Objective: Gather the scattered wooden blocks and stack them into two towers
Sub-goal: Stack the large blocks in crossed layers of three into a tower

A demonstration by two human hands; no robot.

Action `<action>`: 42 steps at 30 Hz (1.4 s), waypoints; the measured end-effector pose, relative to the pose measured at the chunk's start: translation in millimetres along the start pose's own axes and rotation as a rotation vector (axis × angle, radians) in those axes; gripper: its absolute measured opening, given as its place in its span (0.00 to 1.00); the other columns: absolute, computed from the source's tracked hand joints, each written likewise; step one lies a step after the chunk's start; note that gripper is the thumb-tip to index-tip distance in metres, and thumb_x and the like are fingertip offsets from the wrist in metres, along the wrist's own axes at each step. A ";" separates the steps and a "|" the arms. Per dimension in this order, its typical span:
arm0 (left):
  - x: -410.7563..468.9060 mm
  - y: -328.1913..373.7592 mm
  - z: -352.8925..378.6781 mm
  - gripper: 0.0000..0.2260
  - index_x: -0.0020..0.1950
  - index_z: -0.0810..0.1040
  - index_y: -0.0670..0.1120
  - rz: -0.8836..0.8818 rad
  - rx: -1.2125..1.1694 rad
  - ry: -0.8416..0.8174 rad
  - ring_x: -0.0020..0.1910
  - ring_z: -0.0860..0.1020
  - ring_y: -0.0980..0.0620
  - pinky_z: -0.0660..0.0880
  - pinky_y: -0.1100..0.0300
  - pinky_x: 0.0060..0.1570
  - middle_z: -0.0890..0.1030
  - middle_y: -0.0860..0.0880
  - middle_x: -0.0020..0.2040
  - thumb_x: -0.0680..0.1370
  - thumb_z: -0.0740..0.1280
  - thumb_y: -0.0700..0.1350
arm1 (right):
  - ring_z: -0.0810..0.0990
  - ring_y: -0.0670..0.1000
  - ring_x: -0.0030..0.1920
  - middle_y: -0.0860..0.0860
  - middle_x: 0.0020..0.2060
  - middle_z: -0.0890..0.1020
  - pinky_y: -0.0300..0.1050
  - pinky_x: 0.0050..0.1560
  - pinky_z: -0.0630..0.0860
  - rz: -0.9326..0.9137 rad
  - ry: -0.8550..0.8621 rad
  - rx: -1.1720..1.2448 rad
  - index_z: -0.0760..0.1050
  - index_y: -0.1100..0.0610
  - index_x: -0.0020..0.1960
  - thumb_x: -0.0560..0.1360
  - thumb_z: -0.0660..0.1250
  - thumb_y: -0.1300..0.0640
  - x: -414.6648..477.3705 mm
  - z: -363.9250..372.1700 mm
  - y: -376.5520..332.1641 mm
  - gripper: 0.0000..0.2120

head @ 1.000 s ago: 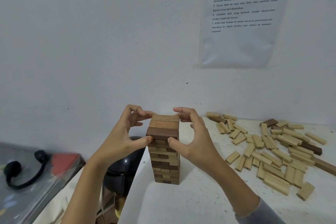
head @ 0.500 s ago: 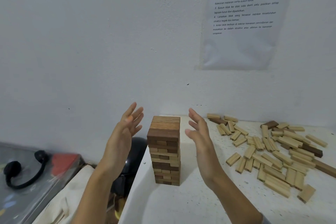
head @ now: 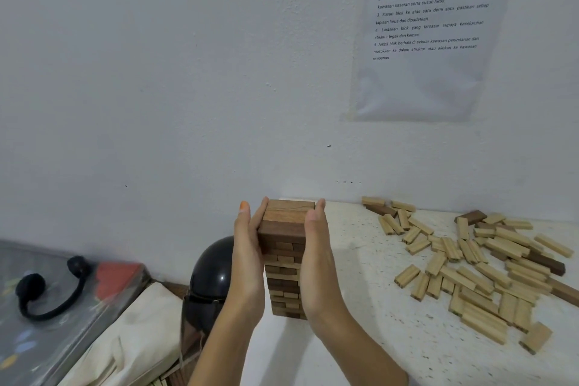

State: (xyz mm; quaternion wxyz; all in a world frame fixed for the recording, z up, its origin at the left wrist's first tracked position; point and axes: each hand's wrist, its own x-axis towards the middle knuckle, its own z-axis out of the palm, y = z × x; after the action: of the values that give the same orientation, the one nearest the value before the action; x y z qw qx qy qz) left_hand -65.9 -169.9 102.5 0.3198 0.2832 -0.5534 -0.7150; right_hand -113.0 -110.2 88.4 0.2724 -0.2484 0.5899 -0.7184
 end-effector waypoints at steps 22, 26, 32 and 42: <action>-5.6 0.5 2.0 0.25 0.70 0.73 0.54 -0.006 0.023 0.000 0.63 0.76 0.54 0.66 0.52 0.69 0.81 0.50 0.61 0.81 0.47 0.62 | 0.61 0.47 0.75 0.44 0.76 0.59 0.59 0.73 0.60 0.010 0.049 -0.013 0.45 0.28 0.72 0.57 0.43 0.14 -1.2 6.1 2.0 0.46; -4.6 1.7 -3.1 0.25 0.71 0.71 0.56 -0.007 0.031 0.020 0.69 0.71 0.54 0.62 0.50 0.73 0.77 0.52 0.67 0.80 0.48 0.64 | 0.58 0.47 0.76 0.45 0.76 0.61 0.58 0.75 0.57 0.033 0.045 0.031 0.54 0.37 0.76 0.57 0.45 0.13 0.5 0.5 -0.7 0.52; -8.9 24.5 -12.7 0.25 0.72 0.71 0.54 0.156 0.079 0.122 0.72 0.65 0.60 0.52 0.56 0.74 0.71 0.58 0.71 0.81 0.47 0.60 | 0.49 0.39 0.76 0.37 0.76 0.52 0.45 0.74 0.47 0.026 0.122 0.045 0.49 0.40 0.77 0.74 0.46 0.30 -5.8 -25.3 -29.9 0.34; -48.7 51.1 50.3 0.24 0.72 0.69 0.53 0.495 0.120 -0.071 0.68 0.67 0.70 0.63 0.74 0.66 0.73 0.63 0.69 0.79 0.52 0.60 | 0.63 0.40 0.71 0.38 0.71 0.67 0.41 0.71 0.57 -0.163 0.250 0.075 0.65 0.43 0.72 0.83 0.50 0.47 -20.5 -81.2 -65.5 0.19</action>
State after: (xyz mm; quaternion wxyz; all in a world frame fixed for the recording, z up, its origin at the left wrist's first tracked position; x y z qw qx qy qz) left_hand -65.8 -111.0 166.1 0.4481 0.1321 -0.6581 -0.5905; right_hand -159.6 -28.1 137.4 0.1464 -0.1938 0.5700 -0.7849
